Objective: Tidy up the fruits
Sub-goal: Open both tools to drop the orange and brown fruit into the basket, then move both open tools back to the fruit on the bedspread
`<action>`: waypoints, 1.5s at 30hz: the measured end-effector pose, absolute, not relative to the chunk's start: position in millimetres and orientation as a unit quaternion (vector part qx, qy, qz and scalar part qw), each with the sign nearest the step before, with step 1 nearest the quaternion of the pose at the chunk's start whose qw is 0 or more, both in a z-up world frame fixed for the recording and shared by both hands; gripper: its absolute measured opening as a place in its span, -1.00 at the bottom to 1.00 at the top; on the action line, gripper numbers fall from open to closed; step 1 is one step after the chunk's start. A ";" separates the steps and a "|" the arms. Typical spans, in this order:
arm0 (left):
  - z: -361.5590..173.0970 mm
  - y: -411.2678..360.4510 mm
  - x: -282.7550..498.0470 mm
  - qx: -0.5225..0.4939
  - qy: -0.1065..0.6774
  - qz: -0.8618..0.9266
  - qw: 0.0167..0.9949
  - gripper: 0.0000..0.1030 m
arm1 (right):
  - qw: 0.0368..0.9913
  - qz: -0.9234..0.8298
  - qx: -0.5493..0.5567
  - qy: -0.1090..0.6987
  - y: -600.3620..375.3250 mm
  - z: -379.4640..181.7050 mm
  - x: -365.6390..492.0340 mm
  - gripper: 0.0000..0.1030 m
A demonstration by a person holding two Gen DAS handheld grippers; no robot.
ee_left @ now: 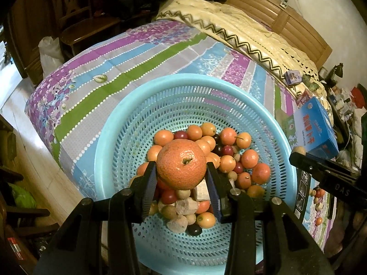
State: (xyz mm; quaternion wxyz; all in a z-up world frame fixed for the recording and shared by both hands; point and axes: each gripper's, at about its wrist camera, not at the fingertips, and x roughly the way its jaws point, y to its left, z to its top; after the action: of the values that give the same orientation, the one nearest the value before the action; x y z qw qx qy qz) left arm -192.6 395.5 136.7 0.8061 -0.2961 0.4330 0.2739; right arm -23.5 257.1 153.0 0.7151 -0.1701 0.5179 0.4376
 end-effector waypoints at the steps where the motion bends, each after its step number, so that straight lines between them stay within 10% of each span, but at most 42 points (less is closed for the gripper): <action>1: 136.0 396.2 -192.8 -0.296 0.433 0.278 0.805 -0.15 | 0.716 0.438 -0.170 0.516 257.3 153.6 -24.1 -0.45; 5: 136.9 399.3 -194.9 -0.297 0.424 0.286 0.806 0.26 | 0.722 0.436 -0.170 0.510 254.2 153.8 -21.9 0.25; 20: 136.7 385.3 -182.6 -0.265 0.432 0.295 0.810 0.26 | 0.733 0.445 -0.145 0.494 234.4 159.3 -12.0 0.25; 33: 170.5 350.2 -176.3 -0.125 0.340 0.386 0.848 0.53 | 0.878 0.373 -0.176 0.243 129.9 209.0 -75.0 0.67; 45: 187.0 317.6 -165.9 -0.095 0.320 0.402 0.852 0.54 | 0.883 0.341 -0.169 0.276 60.7 181.9 -81.4 0.73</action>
State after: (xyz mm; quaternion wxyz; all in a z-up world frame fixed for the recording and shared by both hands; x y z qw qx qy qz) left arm -165.9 317.6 187.0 0.8524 -0.0947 0.3203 0.4022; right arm -81.4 60.7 181.9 0.8828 -0.1688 0.2756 0.3409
